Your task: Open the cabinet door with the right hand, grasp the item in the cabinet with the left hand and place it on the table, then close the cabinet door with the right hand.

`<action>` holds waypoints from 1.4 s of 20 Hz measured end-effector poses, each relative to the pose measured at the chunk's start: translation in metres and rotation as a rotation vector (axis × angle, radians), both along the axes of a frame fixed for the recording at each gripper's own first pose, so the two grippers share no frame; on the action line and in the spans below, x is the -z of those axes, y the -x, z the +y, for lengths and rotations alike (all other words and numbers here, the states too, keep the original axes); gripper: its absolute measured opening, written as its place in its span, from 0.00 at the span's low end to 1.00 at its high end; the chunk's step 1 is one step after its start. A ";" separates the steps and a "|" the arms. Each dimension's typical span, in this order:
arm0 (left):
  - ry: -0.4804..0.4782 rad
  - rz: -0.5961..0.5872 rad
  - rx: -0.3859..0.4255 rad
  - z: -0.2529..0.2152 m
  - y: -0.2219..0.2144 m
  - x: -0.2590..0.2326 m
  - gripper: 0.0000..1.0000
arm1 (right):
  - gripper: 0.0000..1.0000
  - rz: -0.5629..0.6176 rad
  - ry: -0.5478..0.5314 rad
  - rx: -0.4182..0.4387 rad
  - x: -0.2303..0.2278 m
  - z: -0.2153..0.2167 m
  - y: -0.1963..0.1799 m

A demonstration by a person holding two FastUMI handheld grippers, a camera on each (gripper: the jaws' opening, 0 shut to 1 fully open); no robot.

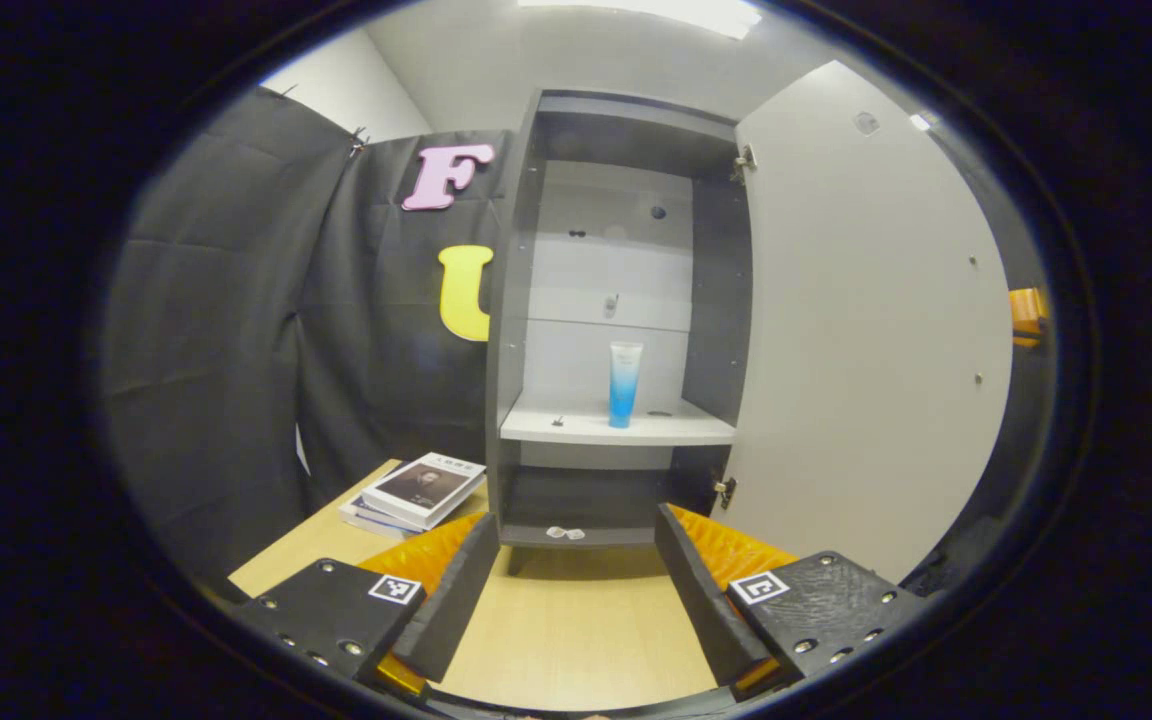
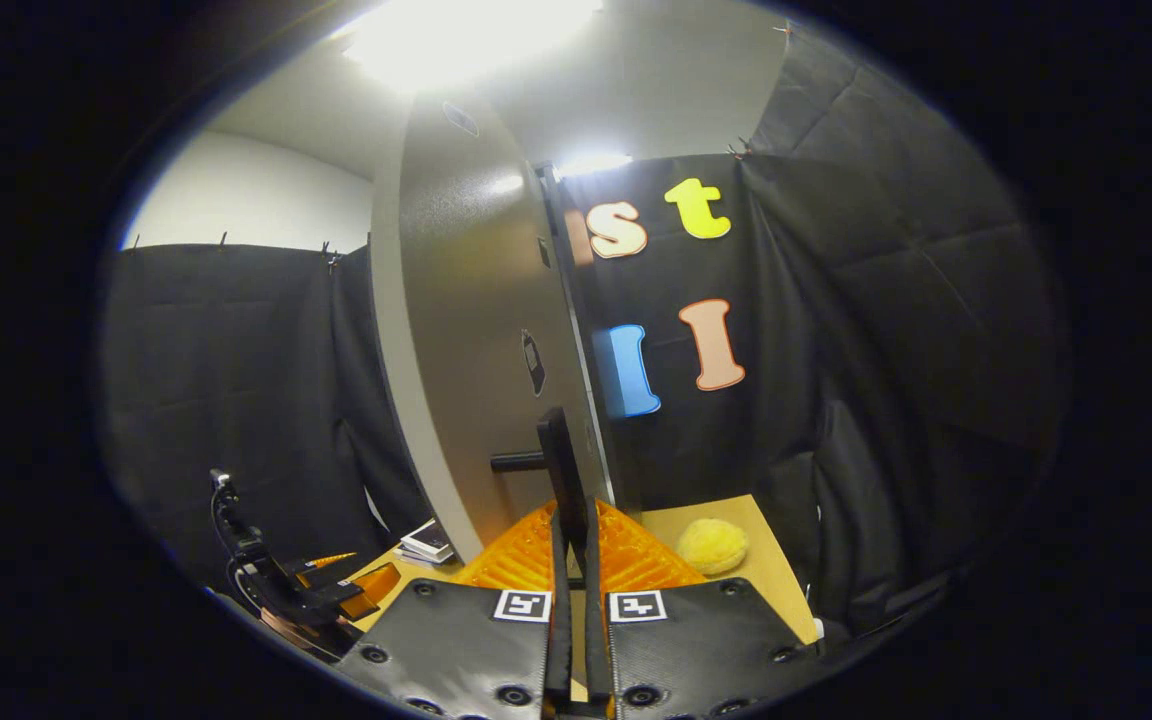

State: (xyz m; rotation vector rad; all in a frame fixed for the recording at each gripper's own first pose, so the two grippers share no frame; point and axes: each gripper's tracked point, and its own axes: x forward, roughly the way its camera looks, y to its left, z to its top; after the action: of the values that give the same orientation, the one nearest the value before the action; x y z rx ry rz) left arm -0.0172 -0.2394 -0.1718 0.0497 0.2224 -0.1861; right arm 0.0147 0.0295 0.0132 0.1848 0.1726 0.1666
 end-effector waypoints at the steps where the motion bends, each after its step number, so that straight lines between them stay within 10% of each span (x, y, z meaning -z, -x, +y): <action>1: 0.002 0.001 0.018 0.001 -0.007 -0.001 0.96 | 0.07 0.003 0.006 0.027 0.002 -0.005 0.000; 24: 0.127 -0.021 0.248 0.021 -0.112 -0.056 0.96 | 0.00 -0.056 0.200 0.622 -0.017 -0.119 -0.013; 28: 0.125 -0.018 0.242 -0.009 -0.157 -0.063 0.96 | 0.25 -0.054 0.213 0.626 -0.010 -0.137 -0.041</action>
State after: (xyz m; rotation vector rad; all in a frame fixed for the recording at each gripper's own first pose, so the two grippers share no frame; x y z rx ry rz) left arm 0.1395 -0.2480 -0.1084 -0.0466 0.1856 -0.4400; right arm 0.0556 -0.1075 0.0235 0.0163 0.0714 -0.4681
